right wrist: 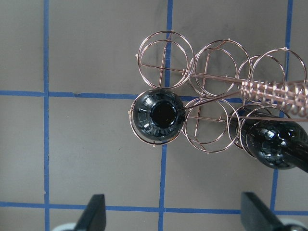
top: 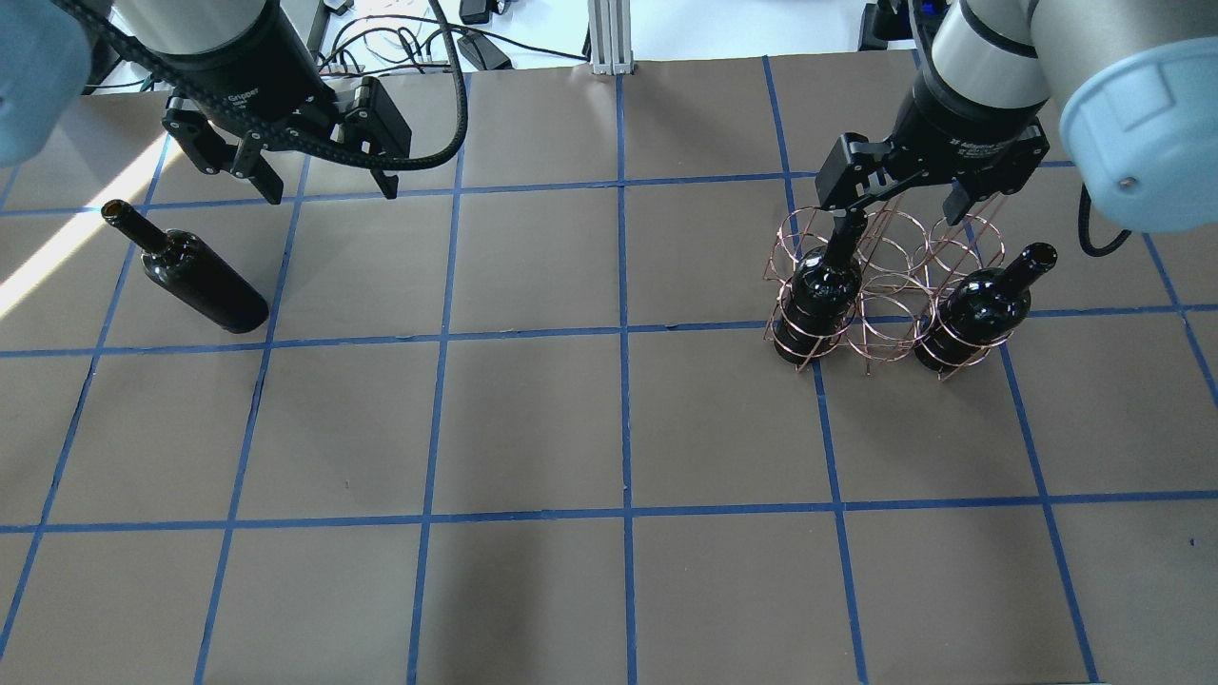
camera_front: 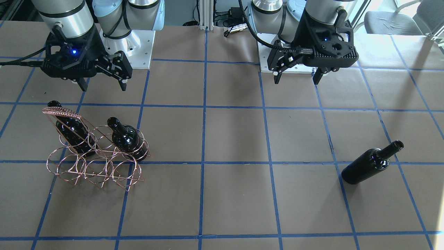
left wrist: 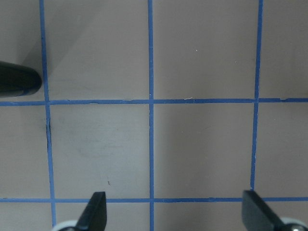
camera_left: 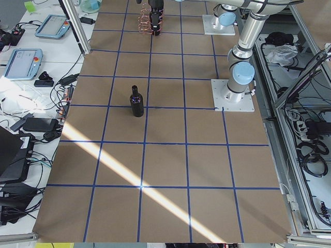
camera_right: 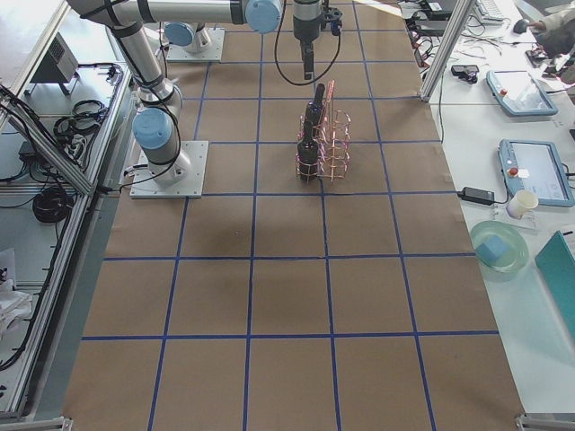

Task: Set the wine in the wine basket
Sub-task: 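Move the left gripper down over the neck of the lying wine bottle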

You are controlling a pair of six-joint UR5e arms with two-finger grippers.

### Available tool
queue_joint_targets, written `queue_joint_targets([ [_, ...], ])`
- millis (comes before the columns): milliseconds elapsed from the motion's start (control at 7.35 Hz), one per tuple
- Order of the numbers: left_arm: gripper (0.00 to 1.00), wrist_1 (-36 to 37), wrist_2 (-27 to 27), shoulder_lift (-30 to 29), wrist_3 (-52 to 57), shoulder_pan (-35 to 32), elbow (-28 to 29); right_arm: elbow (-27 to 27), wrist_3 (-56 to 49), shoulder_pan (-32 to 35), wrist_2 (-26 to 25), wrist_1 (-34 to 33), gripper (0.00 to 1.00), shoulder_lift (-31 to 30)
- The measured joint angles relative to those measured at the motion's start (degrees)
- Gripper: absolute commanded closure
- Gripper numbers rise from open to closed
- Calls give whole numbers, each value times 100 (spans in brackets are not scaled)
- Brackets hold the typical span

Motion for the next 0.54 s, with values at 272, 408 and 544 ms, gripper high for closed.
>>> queue_joint_targets([
  [272,0,-3,-8,1,0,22,1,1,5,0,1,0,0,0],
  [408,0,5,-16,-3,37,45,11,2,4,0,-2,5,0,0],
  [544,0,27,-22,-15,145,103,34,4,9,0,-4,17,0,2],
])
